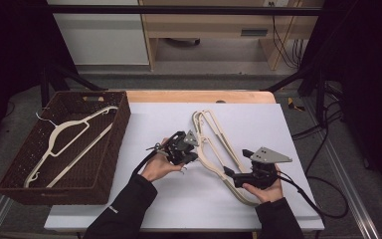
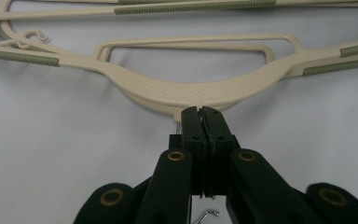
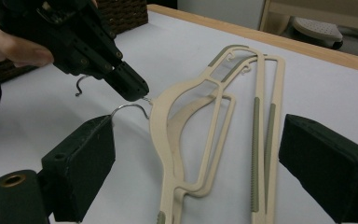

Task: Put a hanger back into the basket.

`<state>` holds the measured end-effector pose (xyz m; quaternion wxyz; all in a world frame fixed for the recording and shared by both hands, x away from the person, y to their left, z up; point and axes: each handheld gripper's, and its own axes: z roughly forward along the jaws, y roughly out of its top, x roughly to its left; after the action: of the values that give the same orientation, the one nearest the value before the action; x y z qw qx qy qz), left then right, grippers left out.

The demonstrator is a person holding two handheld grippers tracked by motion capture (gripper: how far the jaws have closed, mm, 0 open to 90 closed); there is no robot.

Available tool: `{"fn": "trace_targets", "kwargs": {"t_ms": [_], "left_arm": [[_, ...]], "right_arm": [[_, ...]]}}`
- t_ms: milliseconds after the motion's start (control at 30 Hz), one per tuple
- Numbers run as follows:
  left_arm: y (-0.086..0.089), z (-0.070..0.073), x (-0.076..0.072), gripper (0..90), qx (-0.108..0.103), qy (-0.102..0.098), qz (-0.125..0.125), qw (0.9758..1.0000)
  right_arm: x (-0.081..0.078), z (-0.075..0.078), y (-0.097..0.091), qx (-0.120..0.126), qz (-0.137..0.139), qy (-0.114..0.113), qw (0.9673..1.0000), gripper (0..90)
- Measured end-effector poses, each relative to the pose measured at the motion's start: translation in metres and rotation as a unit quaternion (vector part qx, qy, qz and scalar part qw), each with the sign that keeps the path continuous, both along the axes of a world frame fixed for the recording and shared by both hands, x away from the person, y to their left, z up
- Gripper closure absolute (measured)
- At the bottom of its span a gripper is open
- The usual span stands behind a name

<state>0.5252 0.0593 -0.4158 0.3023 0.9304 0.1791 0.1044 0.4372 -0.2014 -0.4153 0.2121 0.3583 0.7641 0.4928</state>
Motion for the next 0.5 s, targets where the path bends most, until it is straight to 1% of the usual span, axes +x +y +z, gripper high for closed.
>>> {"fn": "trace_targets", "kwargs": {"t_ms": [100,133,167,200,267,300,333,367,400,467,500], "left_arm": [[-0.001,0.004,-0.003,88.8,0.007,0.0,0.0,1.0],[-0.002,0.004,-0.004,88.8,0.008,0.0,0.0,1.0],[-0.002,0.006,-0.005,88.8,0.01,0.001,0.0,1.0],[-0.002,0.007,-0.006,88.8,0.007,0.002,0.001,1.0],[-0.002,0.01,-0.007,88.8,0.007,0.002,0.004,1.0],[-0.002,0.011,-0.007,88.7,0.008,0.002,0.003,1.0],[-0.003,0.013,-0.007,88.8,0.009,0.004,0.003,0.9999],[-0.003,0.015,-0.008,88.8,0.014,-0.001,0.003,0.9999],[-0.005,0.016,-0.009,88.8,0.012,0.0,0.004,0.9999],[-0.006,0.019,-0.011,88.8,0.016,-0.002,0.003,0.9999],[-0.007,0.02,-0.012,88.7,0.014,-0.001,0.003,0.9999]], "right_arm": [[0.004,-0.002,0.009,-0.005,0.002,0.005,1.0,13.4],[0.007,-0.004,0.014,-0.008,0.007,0.009,0.9999,14.6],[0.007,-0.004,0.014,-0.008,0.007,0.009,0.9999,14.6],[0.01,-0.007,0.02,-0.018,0.015,0.011,0.9997,16.5],[0.011,-0.008,0.023,-0.022,0.02,0.015,0.9995,17.1],[0.013,-0.01,0.026,-0.026,0.021,0.018,0.9993,17.5],[0.015,-0.013,0.031,-0.033,0.022,0.025,0.9989,18.6],[0.015,-0.013,0.031,-0.033,0.022,0.025,0.9989,18.6],[0.017,-0.014,0.033,-0.037,0.023,0.024,0.9988,19.1],[0.019,-0.016,0.037,-0.041,0.021,0.034,0.9984,20.4],[0.02,-0.018,0.038,-0.047,0.022,0.032,0.9981,21.2]]}}
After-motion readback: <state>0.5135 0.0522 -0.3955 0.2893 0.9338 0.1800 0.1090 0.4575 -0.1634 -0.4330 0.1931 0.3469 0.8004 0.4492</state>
